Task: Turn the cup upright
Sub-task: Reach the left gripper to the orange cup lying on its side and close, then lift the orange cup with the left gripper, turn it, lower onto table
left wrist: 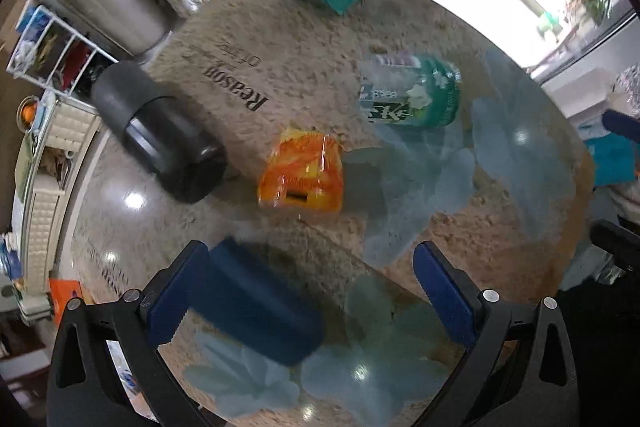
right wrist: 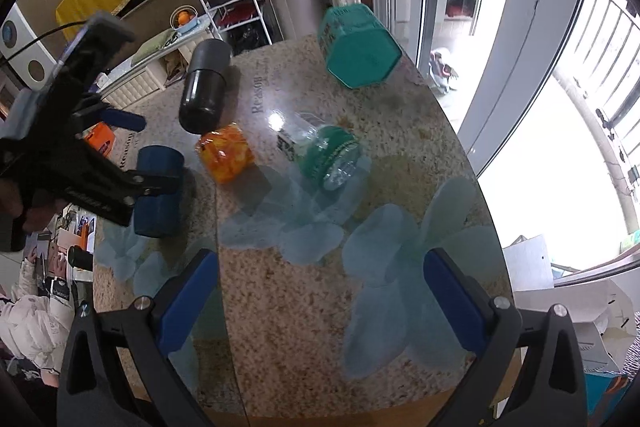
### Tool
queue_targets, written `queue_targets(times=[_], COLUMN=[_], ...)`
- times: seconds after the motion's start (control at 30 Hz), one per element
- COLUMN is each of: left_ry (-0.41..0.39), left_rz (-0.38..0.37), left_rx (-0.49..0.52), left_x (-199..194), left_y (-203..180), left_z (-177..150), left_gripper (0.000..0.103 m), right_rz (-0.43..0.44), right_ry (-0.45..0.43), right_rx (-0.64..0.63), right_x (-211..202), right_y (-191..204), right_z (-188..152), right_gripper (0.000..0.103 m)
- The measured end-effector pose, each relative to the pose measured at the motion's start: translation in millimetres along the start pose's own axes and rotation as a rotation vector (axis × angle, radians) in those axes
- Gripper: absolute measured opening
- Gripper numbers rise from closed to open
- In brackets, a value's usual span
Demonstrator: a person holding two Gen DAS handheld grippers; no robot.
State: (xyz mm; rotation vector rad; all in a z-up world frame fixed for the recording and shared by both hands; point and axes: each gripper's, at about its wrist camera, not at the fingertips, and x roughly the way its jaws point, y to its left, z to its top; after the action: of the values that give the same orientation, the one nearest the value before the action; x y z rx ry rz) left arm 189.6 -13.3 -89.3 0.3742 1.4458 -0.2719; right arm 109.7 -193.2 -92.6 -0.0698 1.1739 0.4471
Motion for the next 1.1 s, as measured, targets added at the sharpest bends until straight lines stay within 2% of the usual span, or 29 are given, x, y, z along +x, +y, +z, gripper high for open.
queue_targets(times=[0.1,0.23,0.57,0.6,0.67,0.83,1.0,1.1], left_ry=[0.058,0.117,0.216,0.22,0.228,0.263,0.265,0.247], left_rz=[-0.018,0.013,-0.03,-0.029,-0.042,-0.085,-0.09,-0.103], left_rx=[0.017,0.06,0.063,0.06,0.043,-0.01,-0.017,-0.046], left_x=[21,48,91,93,98,112,123,113], left_y=[0,0,4,5,7,15,17,13], left_z=[15,33,44,45,46,43,30,24], left_gripper=[0.103,0.103,0.102,0.101,0.09,0.071,0.071,0.071], right_rz=[0.009,0.009,0.011,0.01,0.007,0.008,0.01,0.01], right_ry=[0.035,0.061,0.102,0.103,0.105,0.093,0.089,0.079], right_rx=[0.027,0.073,0.139,0.142,0.148,0.148,0.15,0.148], right_x=[11,21,30,30,29,29,30,28], right_y=[-12,-31,-54,-55,-57,-59,-57,-57], right_z=[2,4,5,6,7,9,9,10], right_gripper=[0.103,0.103,0.103,0.103,0.103,0.103,0.103,0.103])
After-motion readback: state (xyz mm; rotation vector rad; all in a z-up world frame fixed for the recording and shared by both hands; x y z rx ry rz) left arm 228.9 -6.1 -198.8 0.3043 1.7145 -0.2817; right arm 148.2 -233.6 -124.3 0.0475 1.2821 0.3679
